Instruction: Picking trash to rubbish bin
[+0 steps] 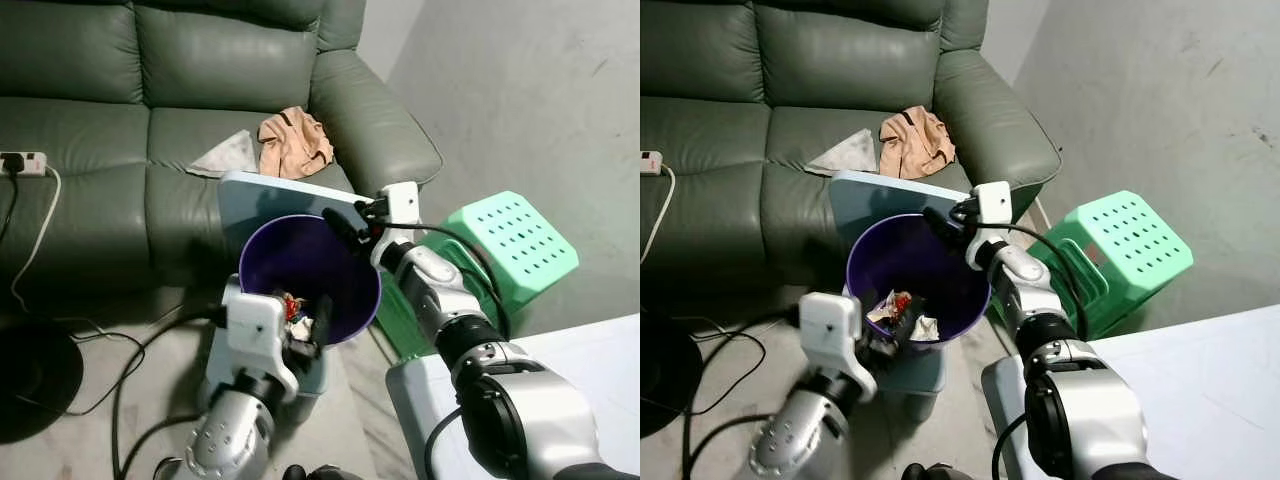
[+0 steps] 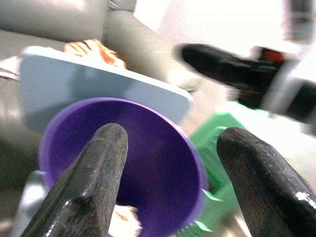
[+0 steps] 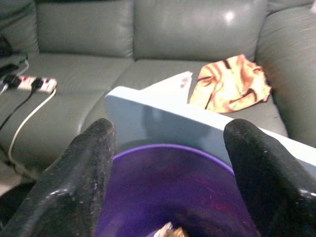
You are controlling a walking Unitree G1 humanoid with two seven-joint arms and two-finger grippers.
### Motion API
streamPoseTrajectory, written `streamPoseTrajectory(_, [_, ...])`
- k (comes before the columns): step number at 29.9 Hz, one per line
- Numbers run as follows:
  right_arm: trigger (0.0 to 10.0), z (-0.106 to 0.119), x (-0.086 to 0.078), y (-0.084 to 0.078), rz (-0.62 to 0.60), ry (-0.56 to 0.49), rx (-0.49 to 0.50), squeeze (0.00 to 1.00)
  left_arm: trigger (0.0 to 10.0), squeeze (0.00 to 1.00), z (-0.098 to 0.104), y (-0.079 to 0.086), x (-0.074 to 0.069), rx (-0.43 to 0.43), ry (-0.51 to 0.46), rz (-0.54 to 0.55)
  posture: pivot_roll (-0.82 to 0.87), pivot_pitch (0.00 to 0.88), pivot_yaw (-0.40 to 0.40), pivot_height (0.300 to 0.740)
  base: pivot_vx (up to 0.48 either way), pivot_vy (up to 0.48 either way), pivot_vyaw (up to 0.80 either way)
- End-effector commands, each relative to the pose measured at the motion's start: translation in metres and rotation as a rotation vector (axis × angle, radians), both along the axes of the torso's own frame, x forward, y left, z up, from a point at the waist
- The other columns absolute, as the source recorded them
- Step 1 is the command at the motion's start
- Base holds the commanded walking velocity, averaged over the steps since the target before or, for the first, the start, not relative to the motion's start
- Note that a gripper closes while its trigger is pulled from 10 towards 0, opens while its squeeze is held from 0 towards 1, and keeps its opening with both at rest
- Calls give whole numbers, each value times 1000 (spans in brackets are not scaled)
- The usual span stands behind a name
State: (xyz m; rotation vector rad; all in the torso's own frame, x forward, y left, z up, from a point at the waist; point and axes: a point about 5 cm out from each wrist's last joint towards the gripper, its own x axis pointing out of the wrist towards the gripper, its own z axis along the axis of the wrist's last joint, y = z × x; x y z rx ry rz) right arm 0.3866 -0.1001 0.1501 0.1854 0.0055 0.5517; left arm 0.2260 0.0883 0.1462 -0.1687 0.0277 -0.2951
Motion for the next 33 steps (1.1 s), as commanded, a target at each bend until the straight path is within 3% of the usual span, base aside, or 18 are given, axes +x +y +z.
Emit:
streamPoseTrajectory(1, [10000, -2, -1, -17, -44, -20, 16, 1000, 10000, 0, -3, 5, 5, -22, 10, 3, 203, 104, -219, 740, 0, 0, 0])
streamPoseTrajectory(7, [10000, 3, -8, -37, -109, -113, 94, 1000, 10000, 0, -5, 31, 37, 66, -11, 43, 175, 39, -188, 740, 0, 0, 0])
streamPoseTrajectory(11, [10000, 0, -15, -45, -161, -157, 80, 1000, 10000, 0, 0, 42, 54, 102, -46, 87, 150, 0, -163, 740, 0, 0, 0])
streamPoseTrajectory(13, [10000, -11, -28, -43, -169, -188, 17, 1000, 10000, 0, 9, 54, 72, 150, -91, 148, 125, 0, -138, 740, 0, 0, 0])
streamPoseTrajectory(18, [10000, -15, -38, -46, -241, -211, 8, 1000, 10000, 0, 12, 62, 85, 120, -84, 167, 90, 0, -111, 740, 0, 0, 0])
streamPoseTrajectory(23, [10000, -16, -54, -67, -365, -229, 9, 1000, 10000, 0, 6, 63, 101, 70, -67, 143, 32, 0, -74, 740, 0, 0, 0])
streamPoseTrajectory(28, [10000, -11, -62, -77, -442, -247, 7, 992, 10000, 0, 12, 68, 111, 41, -90, 141, 10, 0, -59, 740, 0, 0, 0])
streamPoseTrajectory(29, [10000, -10, -63, -79, -459, -253, -5, 380, 10000, 0, 12, 69, 115, 45, -87, 142, 2, 0, -53, 740, 0, 0, 0])
streamPoseTrajectory(30, [10000, -11, -66, -81, -478, -242, -3, 0, 10000, 0, 12, 73, 120, 37, -80, 159, -8, 0, -49, 740, 0, 0, 0])
streamPoseTrajectory(33, [10000, -10, -69, -80, -487, -243, -1, 0, 10000, 0, 13, 74, 124, 28, -83, 162, -15, 0, -46, 740, 0, 301, 0])
